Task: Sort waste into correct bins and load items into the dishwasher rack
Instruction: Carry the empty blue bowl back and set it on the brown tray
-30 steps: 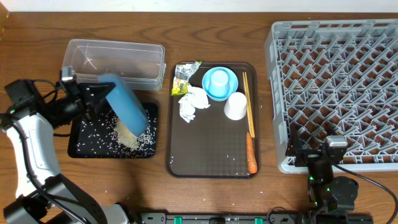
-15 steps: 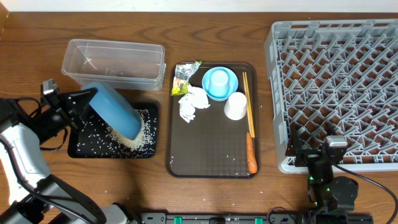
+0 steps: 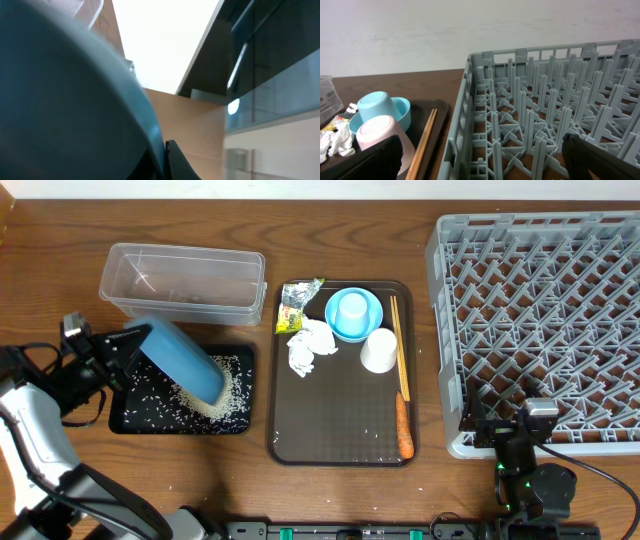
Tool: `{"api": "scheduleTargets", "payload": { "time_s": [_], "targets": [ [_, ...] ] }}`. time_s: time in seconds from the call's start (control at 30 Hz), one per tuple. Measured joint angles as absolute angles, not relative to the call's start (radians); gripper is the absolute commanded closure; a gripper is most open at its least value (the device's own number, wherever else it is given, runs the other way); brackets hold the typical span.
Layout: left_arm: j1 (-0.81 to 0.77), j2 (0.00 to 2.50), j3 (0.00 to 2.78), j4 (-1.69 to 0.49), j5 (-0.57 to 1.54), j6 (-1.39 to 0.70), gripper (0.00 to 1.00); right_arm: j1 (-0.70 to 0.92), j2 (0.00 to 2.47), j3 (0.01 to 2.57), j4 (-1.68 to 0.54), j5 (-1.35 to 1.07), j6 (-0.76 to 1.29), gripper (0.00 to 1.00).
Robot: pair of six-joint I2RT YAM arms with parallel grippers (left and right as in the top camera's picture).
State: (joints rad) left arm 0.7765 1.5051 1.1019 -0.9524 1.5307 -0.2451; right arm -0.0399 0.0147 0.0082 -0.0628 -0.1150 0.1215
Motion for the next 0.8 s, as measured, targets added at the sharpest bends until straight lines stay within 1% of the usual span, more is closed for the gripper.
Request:
{"api": "scheduleTargets", "payload": {
  "time_s": [0.17, 0.3, 0.37, 0.47, 0.57, 0.7, 0.8],
  "targets": [
    [0.767, 1.406, 1.102, -0.992, 1.487, -0.228, 0.94, -0.040, 0.015, 0.008, -0.063, -0.115, 0.121, 0.01],
    [0.696, 1.242, 1.102, -0.992, 1.398, -0.248, 0.94, -0.040, 0.015, 0.008, -0.063, -0.115, 0.121, 0.01],
    [0.614, 1.144, 1.106, -0.996, 1.300, -0.277, 0.94, -0.040, 0.015, 0.008, -0.063, -0.115, 0.121, 0.01],
    [0.447, 1.005, 1.112, -0.997, 1.131, -0.329, 0.94, -0.040, 0.015, 0.008, -0.063, -0.115, 0.121, 0.01],
    [0.261, 0.900, 1.113, -0.999, 0.910, -0.395, 0.94, -0.040, 0.015, 0.008, -0.063, -0.115, 0.121, 0.01],
    [0.027, 0.833, 1.113, -0.994, 0.653, -0.452, 0.94, -0.040, 0.015, 0.008, -0.062, -0.115, 0.121, 0.01],
    [-0.130, 0.834, 1.113, -0.986, 0.531, -0.474, 0.94, -0.040, 0.015, 0.008, -0.063, -0.115, 0.121, 0.01]
  ]
}}
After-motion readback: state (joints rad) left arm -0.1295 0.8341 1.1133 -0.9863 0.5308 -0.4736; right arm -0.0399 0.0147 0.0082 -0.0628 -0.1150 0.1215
